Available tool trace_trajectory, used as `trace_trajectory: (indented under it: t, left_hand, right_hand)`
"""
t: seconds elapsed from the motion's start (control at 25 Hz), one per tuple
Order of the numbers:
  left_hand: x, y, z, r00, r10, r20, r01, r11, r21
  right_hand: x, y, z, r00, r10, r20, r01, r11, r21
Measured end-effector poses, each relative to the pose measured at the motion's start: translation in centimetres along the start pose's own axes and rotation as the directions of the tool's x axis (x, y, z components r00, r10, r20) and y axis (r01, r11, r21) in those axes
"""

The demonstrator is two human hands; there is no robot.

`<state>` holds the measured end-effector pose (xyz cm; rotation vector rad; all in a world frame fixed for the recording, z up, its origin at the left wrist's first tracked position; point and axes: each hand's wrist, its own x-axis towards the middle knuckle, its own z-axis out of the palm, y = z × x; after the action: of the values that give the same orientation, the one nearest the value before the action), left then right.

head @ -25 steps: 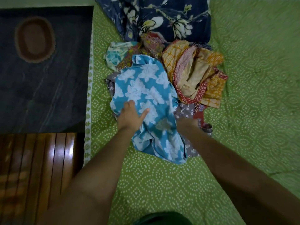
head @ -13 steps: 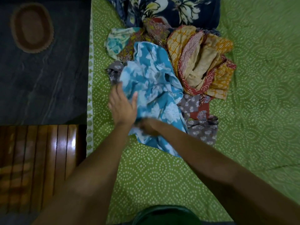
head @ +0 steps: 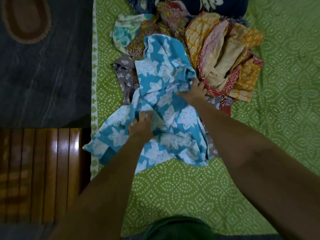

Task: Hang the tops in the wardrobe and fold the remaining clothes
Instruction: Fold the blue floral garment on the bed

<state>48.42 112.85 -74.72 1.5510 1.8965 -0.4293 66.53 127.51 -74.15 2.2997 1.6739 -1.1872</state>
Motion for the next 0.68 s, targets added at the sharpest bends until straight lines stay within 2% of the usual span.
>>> trace_trajectory:
  t: [0.08,0.12,0.2,0.24,0.28,0.32,0.36,0.4,0.44,0.52,0.56,0.6,0.68]
  left_hand:
    - [0.4,-0.6,0.1,0.996,-0.047,-0.075,0.047,0.999,-0.014]
    - [0.4,-0.9,0.0,0.992,-0.097,-0.078,0.096,0.995,-0.012]
    - [-0.1,-2.2,0.1,0.965,-0.262,-0.02,0.26,0.962,-0.079]
    - [-0.5,-3.1,0.4,0.942,-0.336,0.016,0.335,0.933,-0.131]
    - [-1.1,-4.1,0.8,0.921,-0.385,0.066,0.39,0.908,-0.151]
    - [-1.7,-5.1,0.9,0.91,-0.404,0.095,0.415,0.899,-0.144]
    - [-2.3,-5.8,1.0,0.909,-0.407,0.094,0.416,0.901,-0.125]
    - [-2.8,-6.3,0.8,0.913,-0.401,0.073,0.407,0.903,-0.135]
    - [-3.2,-6.6,0.5,0.927,-0.372,0.034,0.373,0.916,-0.147]
    - [-4.3,-6.0,-1.0,0.952,-0.302,-0.05,0.289,0.94,-0.18]
    - [-5.0,-5.4,-2.0,0.955,-0.281,-0.091,0.258,0.944,-0.203]
    - [-5.7,-4.6,-3.1,0.953,-0.276,-0.125,0.241,0.941,-0.239]
    - [-8.0,-2.4,-5.6,0.948,-0.263,-0.18,0.18,0.908,-0.379]
  right_hand:
    - [0.5,-0.5,0.2,0.999,-0.054,-0.002,0.054,0.995,-0.083]
    - [0.9,-0.4,0.5,0.996,-0.086,-0.033,0.084,0.995,-0.06]
    - [1.0,-0.2,1.1,0.995,-0.093,-0.036,0.098,0.986,0.134]
    - [0.8,-0.1,1.4,0.997,-0.082,0.006,0.079,0.975,0.206]
    - [0.6,0.1,1.6,0.995,-0.067,0.068,0.052,0.979,0.197]
    - [0.1,0.2,1.6,0.987,-0.065,0.146,0.049,0.993,0.111]
    - [-0.3,0.2,1.5,0.975,-0.071,0.209,0.058,0.996,0.065]
    - [-1.0,0.0,1.3,0.965,-0.098,0.241,0.068,0.989,0.131]
    - [-1.9,-0.5,0.9,0.959,-0.124,0.255,0.051,0.96,0.274]
    - [-4.3,-1.8,-1.2,0.977,-0.12,0.177,-0.022,0.768,0.64]
    - [-5.2,-2.4,-2.6,0.978,-0.126,0.164,-0.034,0.681,0.731]
    - [-6.5,-3.2,-3.9,0.963,-0.177,0.205,-0.045,0.643,0.765]
    - [-10.3,-4.8,-6.2,0.883,-0.303,0.358,-0.001,0.762,0.647]
